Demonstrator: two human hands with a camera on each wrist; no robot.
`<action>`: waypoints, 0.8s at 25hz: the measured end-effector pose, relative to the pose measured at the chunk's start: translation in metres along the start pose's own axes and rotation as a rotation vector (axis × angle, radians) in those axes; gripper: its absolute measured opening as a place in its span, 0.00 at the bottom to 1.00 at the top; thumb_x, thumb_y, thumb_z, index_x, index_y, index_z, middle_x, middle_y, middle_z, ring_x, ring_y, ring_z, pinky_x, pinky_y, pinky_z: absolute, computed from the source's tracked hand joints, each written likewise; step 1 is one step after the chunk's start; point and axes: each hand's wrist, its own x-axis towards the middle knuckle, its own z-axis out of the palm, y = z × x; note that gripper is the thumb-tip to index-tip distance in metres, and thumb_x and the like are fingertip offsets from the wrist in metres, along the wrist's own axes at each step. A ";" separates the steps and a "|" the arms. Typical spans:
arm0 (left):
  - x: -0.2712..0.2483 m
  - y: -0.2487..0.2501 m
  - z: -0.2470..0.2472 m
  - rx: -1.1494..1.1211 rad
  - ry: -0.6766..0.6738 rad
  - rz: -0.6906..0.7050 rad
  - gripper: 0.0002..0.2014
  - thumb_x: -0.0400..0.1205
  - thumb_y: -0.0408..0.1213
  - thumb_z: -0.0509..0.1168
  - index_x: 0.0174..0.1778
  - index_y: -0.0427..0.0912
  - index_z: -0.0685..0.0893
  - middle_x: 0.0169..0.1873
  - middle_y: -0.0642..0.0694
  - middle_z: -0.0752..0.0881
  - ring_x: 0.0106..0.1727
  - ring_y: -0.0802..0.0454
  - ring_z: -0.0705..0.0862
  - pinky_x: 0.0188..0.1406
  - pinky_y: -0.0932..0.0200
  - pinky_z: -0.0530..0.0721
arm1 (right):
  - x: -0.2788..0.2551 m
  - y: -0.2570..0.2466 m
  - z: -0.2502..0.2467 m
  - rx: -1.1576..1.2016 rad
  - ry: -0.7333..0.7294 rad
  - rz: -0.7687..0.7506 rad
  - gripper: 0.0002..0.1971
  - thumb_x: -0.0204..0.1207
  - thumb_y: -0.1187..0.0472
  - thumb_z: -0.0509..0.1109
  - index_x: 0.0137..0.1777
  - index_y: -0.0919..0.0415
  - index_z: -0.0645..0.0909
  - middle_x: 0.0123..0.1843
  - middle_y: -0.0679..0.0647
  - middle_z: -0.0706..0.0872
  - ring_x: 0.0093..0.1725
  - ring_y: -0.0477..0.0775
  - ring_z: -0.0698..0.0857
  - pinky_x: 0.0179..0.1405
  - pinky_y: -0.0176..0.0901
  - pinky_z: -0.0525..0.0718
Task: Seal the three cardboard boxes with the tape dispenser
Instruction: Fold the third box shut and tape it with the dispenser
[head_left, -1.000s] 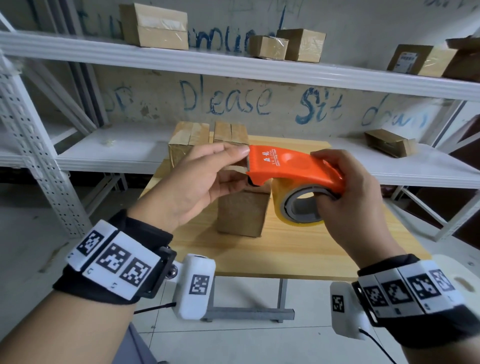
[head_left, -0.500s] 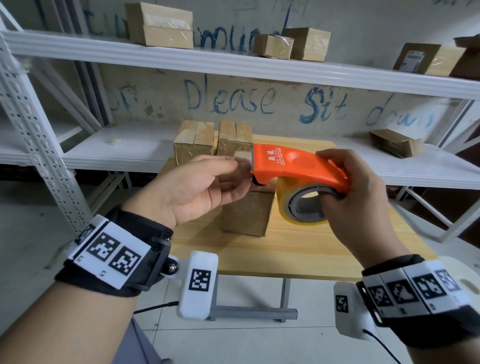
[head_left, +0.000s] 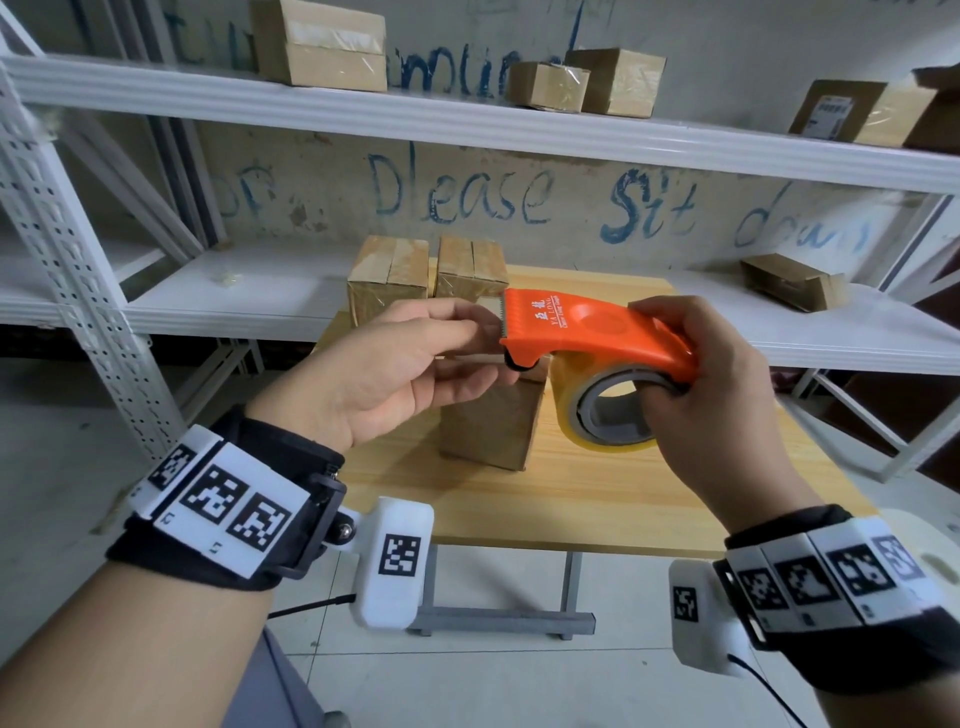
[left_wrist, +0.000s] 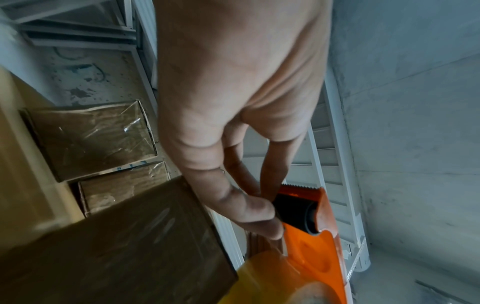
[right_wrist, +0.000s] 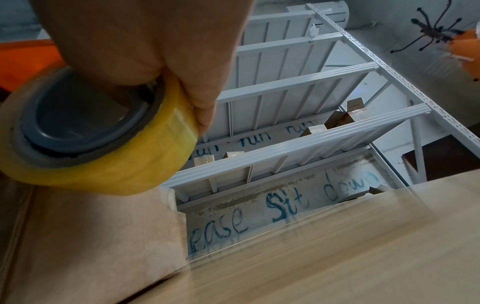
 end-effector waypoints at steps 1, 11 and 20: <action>0.000 0.000 0.000 0.002 0.010 0.008 0.09 0.88 0.27 0.61 0.62 0.31 0.82 0.42 0.36 0.92 0.43 0.48 0.93 0.37 0.65 0.90 | 0.000 0.000 0.000 0.002 -0.001 0.002 0.29 0.64 0.79 0.70 0.63 0.54 0.81 0.52 0.46 0.85 0.49 0.46 0.83 0.46 0.21 0.75; 0.002 0.002 -0.003 -0.132 -0.016 -0.031 0.11 0.87 0.26 0.59 0.62 0.25 0.82 0.48 0.36 0.90 0.40 0.52 0.92 0.43 0.62 0.91 | 0.002 -0.001 -0.003 -0.002 -0.012 0.001 0.29 0.63 0.80 0.69 0.62 0.55 0.81 0.51 0.46 0.85 0.46 0.41 0.81 0.43 0.18 0.73; 0.000 0.011 -0.007 0.016 0.046 -0.104 0.10 0.86 0.22 0.60 0.53 0.18 0.83 0.40 0.34 0.92 0.36 0.51 0.93 0.36 0.65 0.90 | 0.004 -0.001 -0.004 -0.014 -0.061 -0.060 0.31 0.60 0.81 0.69 0.62 0.57 0.81 0.50 0.48 0.85 0.47 0.45 0.81 0.44 0.19 0.73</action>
